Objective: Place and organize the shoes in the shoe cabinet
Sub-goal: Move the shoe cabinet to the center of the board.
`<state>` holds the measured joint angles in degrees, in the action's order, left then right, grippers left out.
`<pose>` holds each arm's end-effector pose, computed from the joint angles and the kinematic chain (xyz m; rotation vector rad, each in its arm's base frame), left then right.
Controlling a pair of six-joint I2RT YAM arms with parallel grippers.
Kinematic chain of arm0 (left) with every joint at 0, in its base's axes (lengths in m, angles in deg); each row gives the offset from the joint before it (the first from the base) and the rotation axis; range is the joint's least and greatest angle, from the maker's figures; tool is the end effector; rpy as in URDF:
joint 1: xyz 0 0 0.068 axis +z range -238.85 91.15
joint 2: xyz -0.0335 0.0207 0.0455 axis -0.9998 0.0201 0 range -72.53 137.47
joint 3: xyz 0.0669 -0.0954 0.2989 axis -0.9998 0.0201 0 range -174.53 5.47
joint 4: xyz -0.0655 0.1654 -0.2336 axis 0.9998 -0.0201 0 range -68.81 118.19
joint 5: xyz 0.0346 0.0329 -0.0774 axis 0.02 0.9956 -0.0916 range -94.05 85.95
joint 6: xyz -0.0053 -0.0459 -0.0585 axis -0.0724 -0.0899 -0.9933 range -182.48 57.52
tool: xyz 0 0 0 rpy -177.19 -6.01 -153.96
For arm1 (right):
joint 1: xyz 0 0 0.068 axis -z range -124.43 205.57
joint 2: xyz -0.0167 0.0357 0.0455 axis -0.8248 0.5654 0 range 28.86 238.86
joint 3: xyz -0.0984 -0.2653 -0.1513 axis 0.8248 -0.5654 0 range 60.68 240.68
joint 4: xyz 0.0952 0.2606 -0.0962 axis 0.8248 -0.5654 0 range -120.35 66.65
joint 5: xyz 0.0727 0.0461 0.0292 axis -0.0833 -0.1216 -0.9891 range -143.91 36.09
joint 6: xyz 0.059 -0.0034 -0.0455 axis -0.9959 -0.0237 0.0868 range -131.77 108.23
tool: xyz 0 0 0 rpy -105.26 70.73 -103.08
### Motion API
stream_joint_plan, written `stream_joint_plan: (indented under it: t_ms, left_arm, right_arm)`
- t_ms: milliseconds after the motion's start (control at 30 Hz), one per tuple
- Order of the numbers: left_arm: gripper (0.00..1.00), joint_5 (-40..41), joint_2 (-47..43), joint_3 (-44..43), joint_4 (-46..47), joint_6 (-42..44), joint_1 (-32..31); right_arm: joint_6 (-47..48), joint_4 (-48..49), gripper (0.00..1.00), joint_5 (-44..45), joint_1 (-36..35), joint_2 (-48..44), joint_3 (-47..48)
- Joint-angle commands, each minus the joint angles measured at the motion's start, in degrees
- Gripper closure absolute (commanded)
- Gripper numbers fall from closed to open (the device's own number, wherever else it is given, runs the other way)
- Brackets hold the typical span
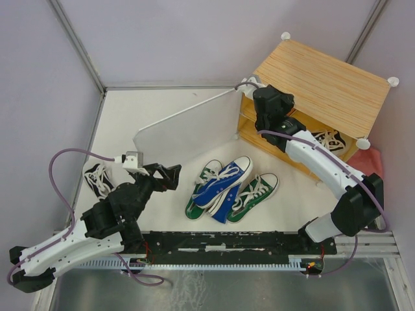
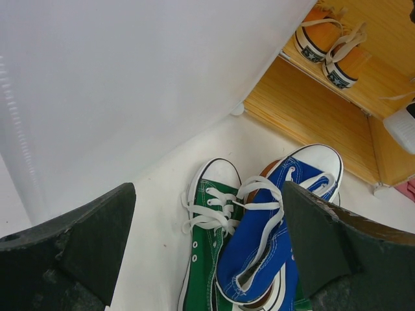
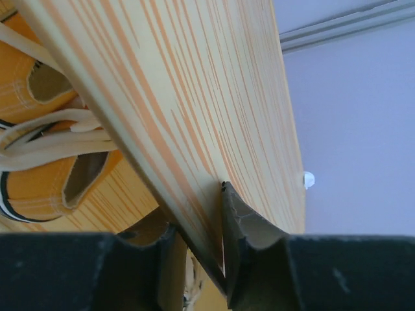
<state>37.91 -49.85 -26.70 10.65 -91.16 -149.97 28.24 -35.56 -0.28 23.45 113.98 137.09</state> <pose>0.0925 -0.0811 0.3228 -0.0654 1.7042 -0.5525 0.3504 0.1605 0.4031 -0.5517 1.8179 -0.9898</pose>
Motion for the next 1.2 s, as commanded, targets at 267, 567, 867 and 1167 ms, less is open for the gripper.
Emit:
stream_joint_plan:
  t_ms: [267, 567, 867, 1167]
  left_arm:
    - [0.01, 2.03, -0.94, -0.49, 1.02, -0.67, -0.06]
    - [0.01, 1.82, -2.63, -0.49, -0.39, -1.32, -0.05]
    - [0.01, 1.86, -3.85, -0.23, -0.74, -1.64, -0.07]
    - [0.01, 1.54, -3.16, -1.21, -1.82, -1.68, -0.05]
  right_arm:
    - [-0.11, 12.71, 0.98, -7.45, -8.07, -2.76, 1.15]
    - [-1.87, 14.91, 0.98, -13.48, -15.24, -1.69, 2.97]
    - [-4.53, 15.87, 0.98, -15.75, -19.35, 4.14, 9.07]
    - [-9.95, 10.59, 0.89, -9.29, -24.46, 7.86, 15.59]
